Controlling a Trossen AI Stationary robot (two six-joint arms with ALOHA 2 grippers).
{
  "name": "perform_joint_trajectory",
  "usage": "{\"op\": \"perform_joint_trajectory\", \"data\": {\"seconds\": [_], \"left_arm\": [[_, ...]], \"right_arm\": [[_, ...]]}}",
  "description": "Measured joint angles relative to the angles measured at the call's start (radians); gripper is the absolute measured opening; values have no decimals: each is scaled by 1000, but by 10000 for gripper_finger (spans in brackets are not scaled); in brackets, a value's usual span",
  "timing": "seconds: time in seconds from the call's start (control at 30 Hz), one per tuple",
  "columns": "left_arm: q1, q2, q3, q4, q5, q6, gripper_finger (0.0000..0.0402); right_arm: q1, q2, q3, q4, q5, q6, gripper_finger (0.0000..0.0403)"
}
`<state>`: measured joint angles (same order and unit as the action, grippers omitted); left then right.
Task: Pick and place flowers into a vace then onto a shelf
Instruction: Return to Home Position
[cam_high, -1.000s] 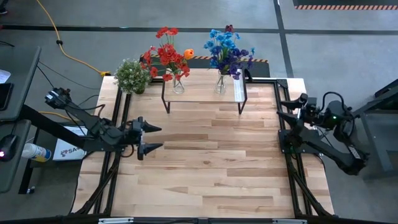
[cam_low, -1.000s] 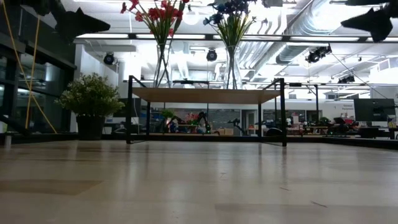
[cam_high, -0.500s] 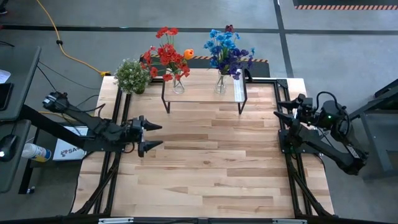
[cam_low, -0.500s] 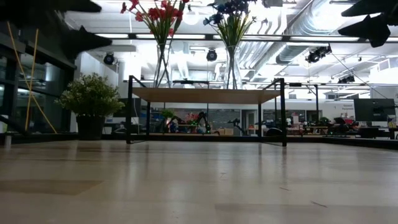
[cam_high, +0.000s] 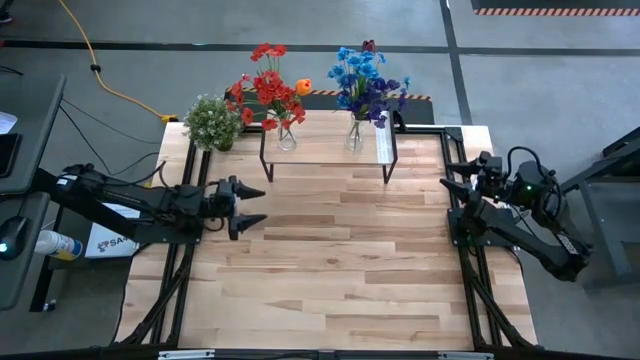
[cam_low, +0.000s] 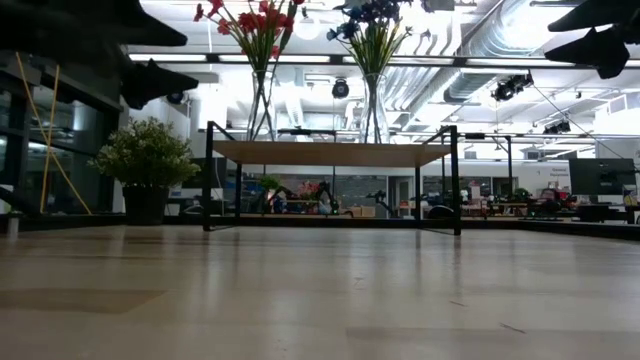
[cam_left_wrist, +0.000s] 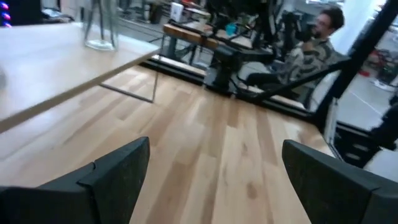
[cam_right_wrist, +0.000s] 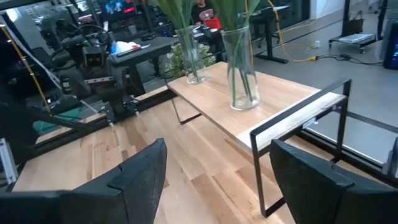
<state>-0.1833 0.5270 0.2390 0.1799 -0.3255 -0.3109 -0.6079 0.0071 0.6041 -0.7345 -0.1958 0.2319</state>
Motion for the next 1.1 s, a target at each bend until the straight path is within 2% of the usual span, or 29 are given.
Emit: {"op": "perform_joint_trajectory", "data": {"seconds": [0.17, 0.33, 0.6, 0.87, 1.1], "left_arm": [[0, -9, 0, 17, -55, 31, 397], [0, -53, 2, 47, -42, 71, 397], [-18, -76, -8, 42, -33, 70, 397], [-130, -52, -8, 51, -220, 43, 397], [-260, -3, -8, 79, -427, 19, 397]], "right_arm": [[0, -2, -36, 52, 16, 24, 271], [0, -2, -176, 277, -89, 60, 273], [0, -3, -320, 462, -127, 131, 273], [0, -2, -453, 646, -154, 194, 272], [27, -2, -473, 651, -152, 213, 271]]}}
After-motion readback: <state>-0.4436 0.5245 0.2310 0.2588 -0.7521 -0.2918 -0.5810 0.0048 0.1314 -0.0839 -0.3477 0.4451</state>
